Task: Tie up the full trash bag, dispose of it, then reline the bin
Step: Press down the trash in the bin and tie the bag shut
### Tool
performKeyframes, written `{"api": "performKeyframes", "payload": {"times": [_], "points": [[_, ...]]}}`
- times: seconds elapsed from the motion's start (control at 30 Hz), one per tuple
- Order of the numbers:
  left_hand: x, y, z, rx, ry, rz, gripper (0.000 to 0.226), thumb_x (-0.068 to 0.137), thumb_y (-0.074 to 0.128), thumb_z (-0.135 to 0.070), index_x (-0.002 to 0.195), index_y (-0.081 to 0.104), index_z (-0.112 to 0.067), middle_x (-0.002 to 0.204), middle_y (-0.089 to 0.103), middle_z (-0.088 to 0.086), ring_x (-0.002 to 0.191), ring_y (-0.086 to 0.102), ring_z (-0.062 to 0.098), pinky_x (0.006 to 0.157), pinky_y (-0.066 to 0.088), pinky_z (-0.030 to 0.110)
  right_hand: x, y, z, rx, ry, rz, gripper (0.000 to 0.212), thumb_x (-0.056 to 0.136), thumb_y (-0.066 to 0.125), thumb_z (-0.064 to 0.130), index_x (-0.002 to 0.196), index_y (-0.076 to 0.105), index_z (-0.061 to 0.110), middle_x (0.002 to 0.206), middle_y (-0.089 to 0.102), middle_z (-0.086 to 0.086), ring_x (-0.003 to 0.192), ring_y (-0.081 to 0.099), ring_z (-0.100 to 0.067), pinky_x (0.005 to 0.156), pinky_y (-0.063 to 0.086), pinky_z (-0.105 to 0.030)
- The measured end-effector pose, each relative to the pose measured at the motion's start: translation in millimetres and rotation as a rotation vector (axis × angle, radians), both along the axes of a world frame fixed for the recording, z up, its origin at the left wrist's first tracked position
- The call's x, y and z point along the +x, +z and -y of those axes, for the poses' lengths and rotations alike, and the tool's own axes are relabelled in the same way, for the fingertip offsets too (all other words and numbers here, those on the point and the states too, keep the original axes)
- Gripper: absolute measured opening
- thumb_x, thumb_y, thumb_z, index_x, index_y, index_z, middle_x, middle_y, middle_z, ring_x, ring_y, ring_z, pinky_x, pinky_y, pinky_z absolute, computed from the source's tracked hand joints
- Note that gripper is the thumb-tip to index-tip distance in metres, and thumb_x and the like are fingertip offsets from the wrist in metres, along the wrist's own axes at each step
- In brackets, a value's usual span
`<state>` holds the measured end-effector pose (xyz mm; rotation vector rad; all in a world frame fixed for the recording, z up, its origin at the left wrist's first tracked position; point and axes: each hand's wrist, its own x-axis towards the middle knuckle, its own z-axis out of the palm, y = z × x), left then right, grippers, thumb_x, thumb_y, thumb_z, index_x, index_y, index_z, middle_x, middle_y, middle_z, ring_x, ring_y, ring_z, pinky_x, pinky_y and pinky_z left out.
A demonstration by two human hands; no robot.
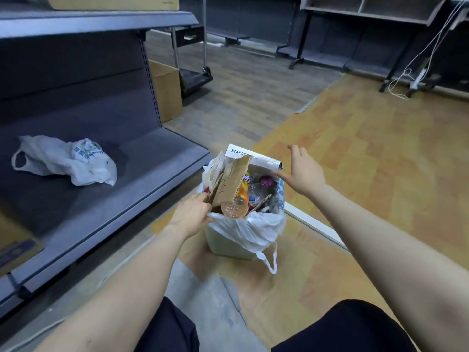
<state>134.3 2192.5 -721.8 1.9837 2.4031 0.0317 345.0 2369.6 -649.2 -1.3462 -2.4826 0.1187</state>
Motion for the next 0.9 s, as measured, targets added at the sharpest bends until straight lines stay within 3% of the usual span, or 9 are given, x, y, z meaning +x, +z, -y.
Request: {"api": "performKeyframes", "payload": {"times": [0.17, 0.23, 0.33, 0.43, 0.57, 0.67, 0.77, 0.83, 0.9], "points": [[-3, -2, 1, 0.028, -0.004, 0.027, 0.048, 0.084, 0.051, -0.060, 0.099, 0.067, -0.017, 0.136, 0.047, -0.002, 0.122, 0.046, 0.018, 0.082, 0.049, 0.034, -35, -11, -10, -0.179, 0.035, 0.041, 0.083, 0.081, 0.068, 0.041, 0.145, 0.023, 0.016, 0.142, 0.039, -0.011, 0.128, 0.042, -0.030, 0.097, 0.046, -0.044], [-2, -1, 0, 0.085, 0.000, 0.058, 0.059, 0.080, 0.048, -0.069, 0.102, 0.067, -0.017, 0.139, 0.046, -0.002, 0.119, 0.050, 0.019, 0.083, 0.047, 0.033, -42, -22, -12, -0.208, 0.032, 0.070, 0.063, 0.084, 0.065, 0.034, 0.136, 0.038, 0.013, 0.132, 0.050, -0.013, 0.119, 0.049, -0.031, 0.091, 0.048, -0.041], [2, -2, -1, 0.133, -0.004, 0.072, 0.066, 0.080, 0.044, -0.072, 0.108, 0.065, -0.016, 0.142, 0.045, -0.001, 0.121, 0.049, 0.019, 0.090, 0.044, 0.033, -45, -29, -9, -0.081, 0.000, 0.045, 0.031, 0.089, 0.058, 0.026, 0.114, 0.054, 0.007, 0.112, 0.060, -0.015, 0.101, 0.058, -0.034, 0.076, 0.047, -0.038], [4, -3, -3, 0.139, -0.020, 0.065, 0.065, 0.081, 0.043, -0.071, 0.106, 0.065, -0.014, 0.139, 0.047, 0.000, 0.120, 0.049, 0.019, 0.090, 0.044, 0.033, -45, -22, -5, 0.082, -0.007, -0.008, 0.028, 0.093, 0.050, 0.028, 0.102, 0.055, 0.002, 0.102, 0.058, -0.016, 0.090, 0.060, -0.036, 0.066, 0.041, -0.035], [5, -3, -7, 0.182, -0.028, 0.085, 0.065, 0.078, 0.046, -0.073, 0.096, 0.066, -0.014, 0.127, 0.053, -0.002, 0.112, 0.049, 0.018, 0.083, 0.045, 0.032, -40, -4, 7, 0.114, -0.171, -0.234, 0.034, 0.087, 0.052, 0.037, 0.088, 0.053, 0.003, 0.092, 0.059, -0.016, 0.080, 0.059, -0.038, 0.063, 0.037, -0.034], [9, -4, -11, 0.206, 0.004, 0.103, 0.066, 0.073, 0.045, -0.078, 0.083, 0.066, -0.015, 0.122, 0.056, -0.003, 0.108, 0.049, 0.017, 0.077, 0.045, 0.031, -32, -16, 27, 0.041, -0.119, -0.161, 0.033, 0.087, 0.049, 0.038, 0.100, 0.056, 0.008, 0.099, 0.059, -0.014, 0.087, 0.060, -0.039, 0.064, 0.037, -0.034], [12, -3, -15, 0.212, 0.041, 0.108, 0.070, 0.066, 0.037, -0.086, 0.070, 0.060, -0.020, 0.113, 0.058, -0.006, 0.102, 0.050, 0.016, 0.072, 0.043, 0.029, -24, -42, 52, -0.073, 0.067, -0.079, 0.051, 0.093, 0.044, 0.041, 0.140, 0.039, 0.022, 0.118, 0.056, -0.010, 0.100, 0.059, -0.037, 0.070, 0.045, -0.036], [13, 0, -15, 0.224, 0.039, 0.116, 0.072, 0.059, 0.032, -0.090, 0.067, 0.053, -0.022, 0.111, 0.058, -0.006, 0.098, 0.052, 0.016, 0.070, 0.042, 0.029, -20, -48, 56, -0.081, 0.112, -0.133, 0.051, 0.097, 0.038, 0.040, 0.145, 0.031, 0.027, 0.125, 0.055, -0.007, 0.106, 0.058, -0.032, 0.074, 0.046, -0.035], [14, 2, -14, 0.244, 0.029, 0.143, 0.071, 0.059, 0.040, -0.088, 0.076, 0.052, -0.020, 0.107, 0.056, -0.006, 0.096, 0.053, 0.016, 0.071, 0.042, 0.029, -16, -48, 52, -0.138, 0.113, -0.183, 0.048, 0.098, 0.036, 0.041, 0.144, 0.032, 0.029, 0.126, 0.055, -0.004, 0.109, 0.057, -0.029, 0.079, 0.047, -0.037]]}}
